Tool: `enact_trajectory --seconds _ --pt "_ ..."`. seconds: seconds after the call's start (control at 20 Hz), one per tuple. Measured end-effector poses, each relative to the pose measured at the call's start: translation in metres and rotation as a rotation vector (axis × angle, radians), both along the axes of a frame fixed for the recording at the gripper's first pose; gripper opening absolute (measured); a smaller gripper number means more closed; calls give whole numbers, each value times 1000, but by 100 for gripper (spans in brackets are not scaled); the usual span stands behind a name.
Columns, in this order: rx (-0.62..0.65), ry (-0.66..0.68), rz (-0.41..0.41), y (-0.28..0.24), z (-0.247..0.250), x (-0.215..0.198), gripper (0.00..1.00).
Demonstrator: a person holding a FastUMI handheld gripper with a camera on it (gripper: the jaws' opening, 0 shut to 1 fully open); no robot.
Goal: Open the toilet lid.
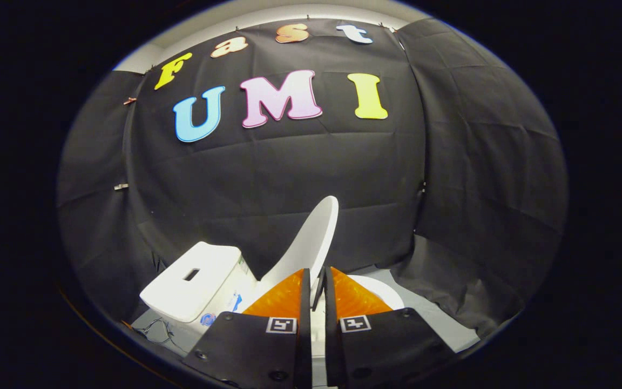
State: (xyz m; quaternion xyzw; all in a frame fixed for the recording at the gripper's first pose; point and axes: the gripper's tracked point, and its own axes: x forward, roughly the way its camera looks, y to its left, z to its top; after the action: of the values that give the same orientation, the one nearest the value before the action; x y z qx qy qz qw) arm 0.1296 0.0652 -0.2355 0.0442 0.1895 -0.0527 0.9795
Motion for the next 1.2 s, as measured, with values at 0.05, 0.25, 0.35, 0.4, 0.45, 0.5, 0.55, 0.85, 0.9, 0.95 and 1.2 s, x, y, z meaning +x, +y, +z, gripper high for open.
enact_trajectory --seconds 0.05,0.25,0.35,0.4,0.45,0.5,0.55,0.85,0.9,0.95,1.2 --pt "-2 -11 14 9 5 0 15" --pt "-20 -53 83 54 23 7 15" --pt "-37 -72 118 78 31 9 16" --pt "-49 -84 134 90 34 11 17" --pt "-65 -99 150 101 38 13 17" --pt "-80 -109 167 114 40 14 18" --pt "-88 -117 187 125 42 14 18" --pt "-71 -143 261 189 46 18 20" --pt "-74 -144 278 199 46 19 20" --pt "-75 -145 298 210 45 19 20" --pt "-64 -129 372 254 39 22 20"
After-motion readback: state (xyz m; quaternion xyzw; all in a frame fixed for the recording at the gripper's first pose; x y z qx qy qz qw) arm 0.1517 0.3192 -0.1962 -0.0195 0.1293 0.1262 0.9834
